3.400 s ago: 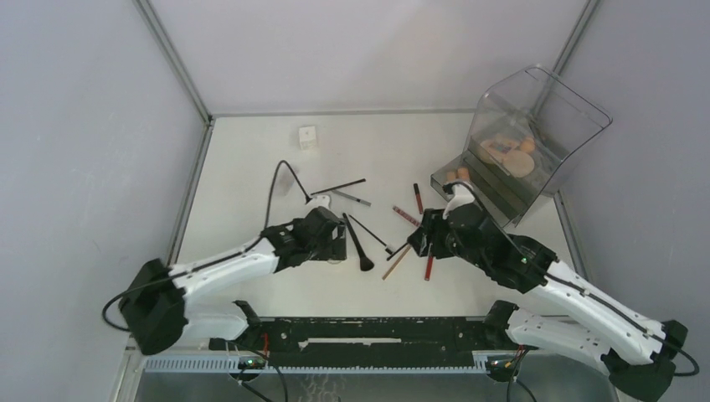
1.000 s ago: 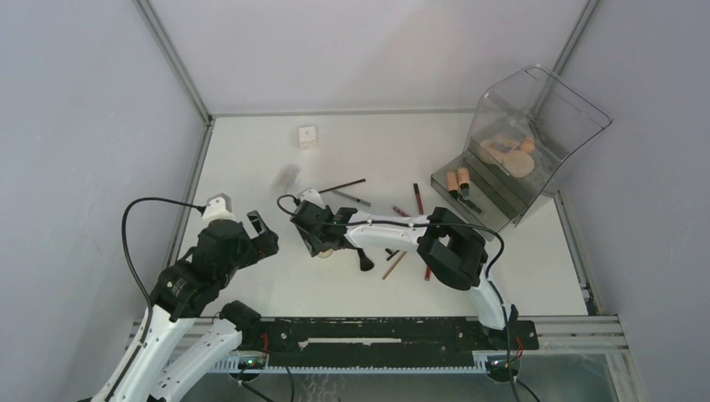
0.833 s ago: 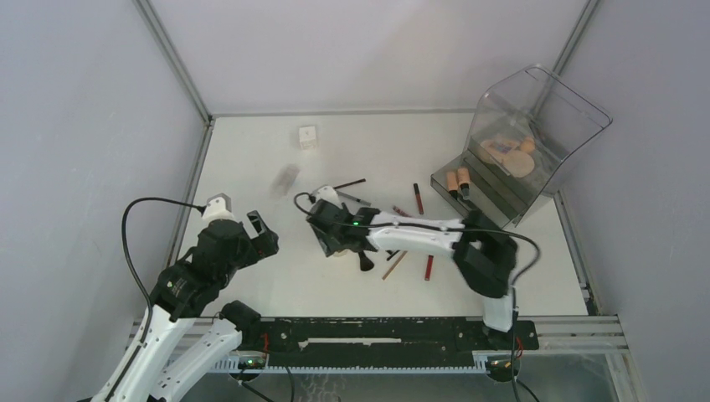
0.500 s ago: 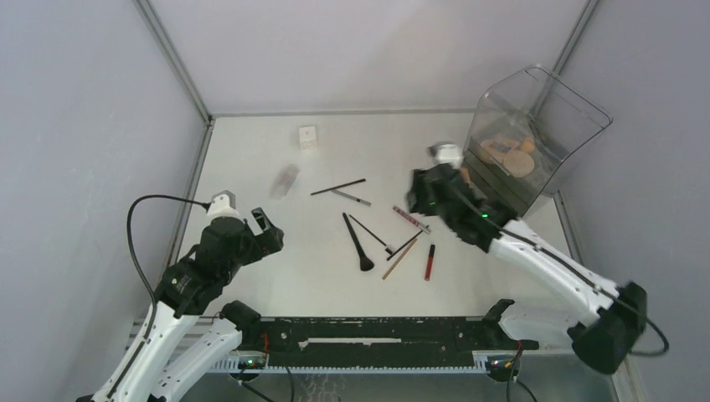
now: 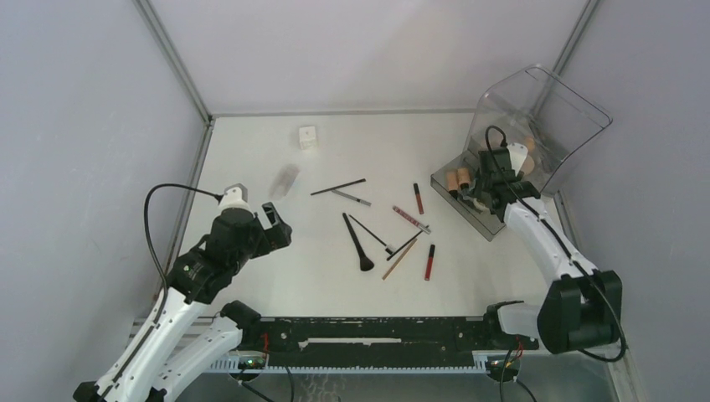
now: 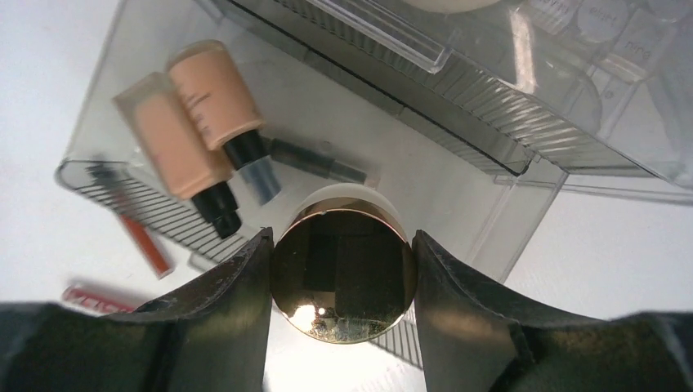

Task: Organize the makeup
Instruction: Place the makeup in the drawer, then pick up the makeup from the center of the board, then place the makeup at the center of the board.

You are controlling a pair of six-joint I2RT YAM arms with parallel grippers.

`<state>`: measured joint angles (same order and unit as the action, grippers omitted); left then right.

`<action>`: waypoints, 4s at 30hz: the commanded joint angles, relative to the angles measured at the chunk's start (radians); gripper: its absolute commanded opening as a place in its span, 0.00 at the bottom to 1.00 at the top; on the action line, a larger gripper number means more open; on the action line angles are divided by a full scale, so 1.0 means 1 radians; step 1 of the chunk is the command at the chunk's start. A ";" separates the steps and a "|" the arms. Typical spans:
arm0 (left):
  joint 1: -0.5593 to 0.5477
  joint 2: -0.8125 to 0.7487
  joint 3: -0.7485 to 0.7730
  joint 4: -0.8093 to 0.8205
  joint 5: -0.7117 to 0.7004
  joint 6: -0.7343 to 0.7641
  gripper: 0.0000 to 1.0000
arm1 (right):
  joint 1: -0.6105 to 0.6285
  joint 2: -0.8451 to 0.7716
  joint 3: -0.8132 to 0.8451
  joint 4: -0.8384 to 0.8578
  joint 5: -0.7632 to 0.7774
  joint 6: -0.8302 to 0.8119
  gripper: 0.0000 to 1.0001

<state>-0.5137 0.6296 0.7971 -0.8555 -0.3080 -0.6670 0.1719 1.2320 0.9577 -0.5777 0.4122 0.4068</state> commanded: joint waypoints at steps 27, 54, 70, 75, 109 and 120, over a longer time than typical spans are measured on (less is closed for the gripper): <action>0.274 0.952 0.688 0.175 0.066 0.247 1.00 | 0.117 -0.086 0.010 0.088 -0.082 -0.022 0.76; 0.353 1.950 1.717 0.272 0.201 0.309 1.00 | 0.273 -0.046 0.039 0.145 -0.151 0.047 0.77; 0.353 1.974 1.717 0.200 0.278 0.265 0.93 | 0.302 -0.030 0.058 0.169 -0.177 0.057 0.77; 0.363 1.981 1.719 0.196 0.302 0.248 0.86 | 0.301 -0.036 0.058 0.173 -0.178 0.056 0.77; 0.170 0.932 0.579 0.334 0.295 0.260 0.47 | 0.546 -0.288 0.045 -0.050 -0.029 0.197 0.76; -0.108 0.528 0.003 0.482 0.127 0.055 0.45 | 0.694 -0.489 -0.059 -0.233 0.057 0.325 0.76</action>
<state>-0.5823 1.2274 0.9169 -0.5076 -0.1139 -0.5022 0.8288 0.7822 0.8993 -0.7357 0.4118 0.6678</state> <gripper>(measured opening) 0.626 0.762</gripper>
